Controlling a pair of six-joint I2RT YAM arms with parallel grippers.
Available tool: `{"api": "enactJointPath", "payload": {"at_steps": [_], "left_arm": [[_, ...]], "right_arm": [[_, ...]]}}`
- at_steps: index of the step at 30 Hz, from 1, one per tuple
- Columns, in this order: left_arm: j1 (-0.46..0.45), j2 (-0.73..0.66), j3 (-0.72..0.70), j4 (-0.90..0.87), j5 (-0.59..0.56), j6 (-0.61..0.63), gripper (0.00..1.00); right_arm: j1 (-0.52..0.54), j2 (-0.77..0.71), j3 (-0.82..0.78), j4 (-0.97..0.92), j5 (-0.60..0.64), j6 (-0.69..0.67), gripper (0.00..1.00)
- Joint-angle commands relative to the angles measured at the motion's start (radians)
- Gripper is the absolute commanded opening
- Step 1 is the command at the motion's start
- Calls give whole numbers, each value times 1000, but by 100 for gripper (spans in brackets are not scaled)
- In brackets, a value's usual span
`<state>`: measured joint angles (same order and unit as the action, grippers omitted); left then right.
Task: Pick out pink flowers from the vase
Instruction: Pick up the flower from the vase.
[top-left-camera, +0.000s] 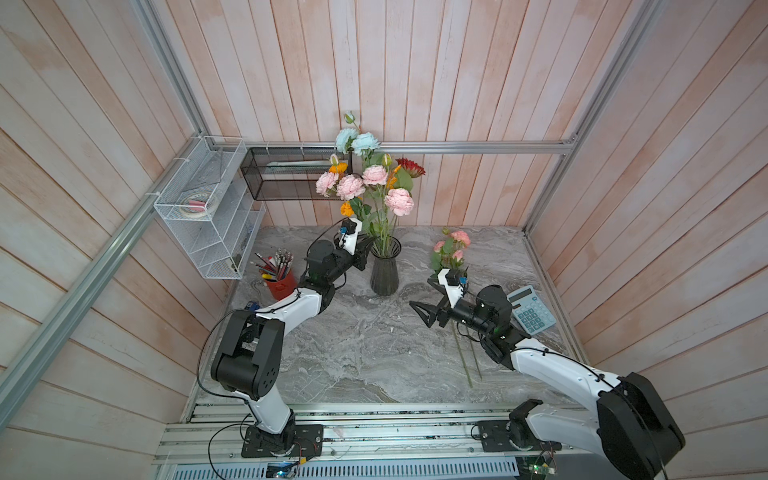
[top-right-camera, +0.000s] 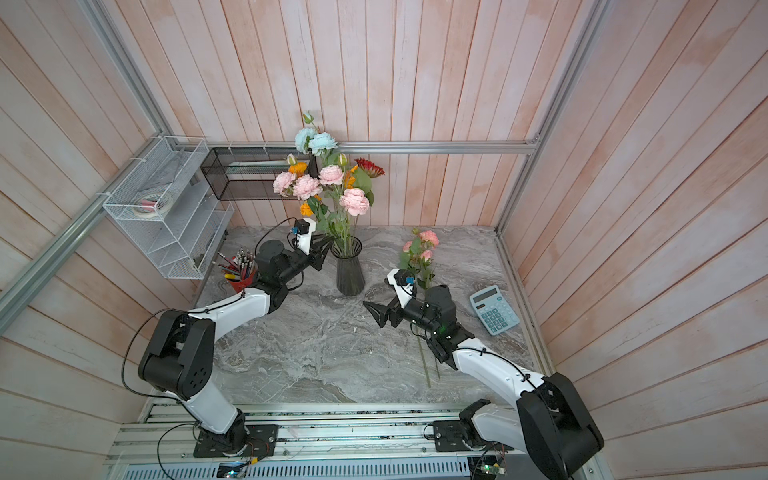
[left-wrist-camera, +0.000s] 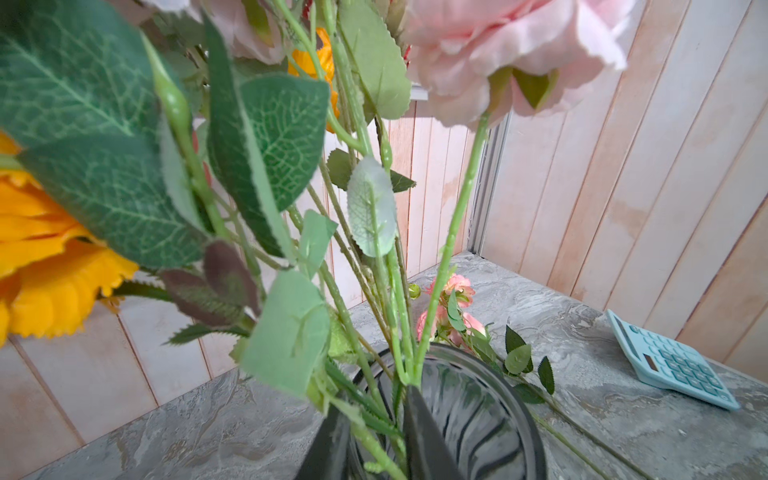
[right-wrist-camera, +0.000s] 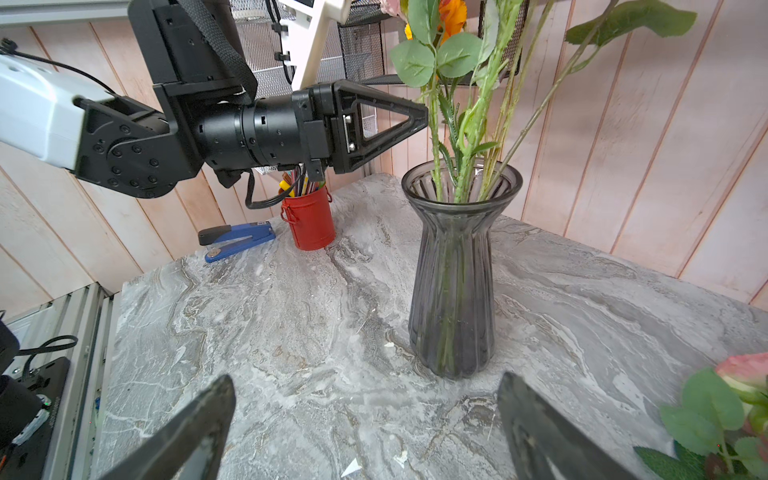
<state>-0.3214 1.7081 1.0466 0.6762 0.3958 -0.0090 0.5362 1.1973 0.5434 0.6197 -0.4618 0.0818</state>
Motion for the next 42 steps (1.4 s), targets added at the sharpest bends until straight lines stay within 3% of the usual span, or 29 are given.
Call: {"api": "enactJointPath", "payload": {"at_steps": [1, 12, 26, 35, 42], "left_arm": [[-4, 22, 38, -24, -35, -11, 26], [-17, 25, 52, -69, -131, -31, 29], [-21, 106, 152, -90, -122, -55, 30], [-23, 82, 121, -66, -89, -47, 14], [-23, 60, 114, -57, -76, -55, 12]], "right_arm": [[6, 4, 27, -17, -1, 4, 98], [6, 14, 26, -13, -5, 7, 98], [6, -4, 25, -40, 5, -5, 98], [5, -7, 27, -41, 3, 2, 98], [5, -11, 29, -35, 1, 15, 98]]}}
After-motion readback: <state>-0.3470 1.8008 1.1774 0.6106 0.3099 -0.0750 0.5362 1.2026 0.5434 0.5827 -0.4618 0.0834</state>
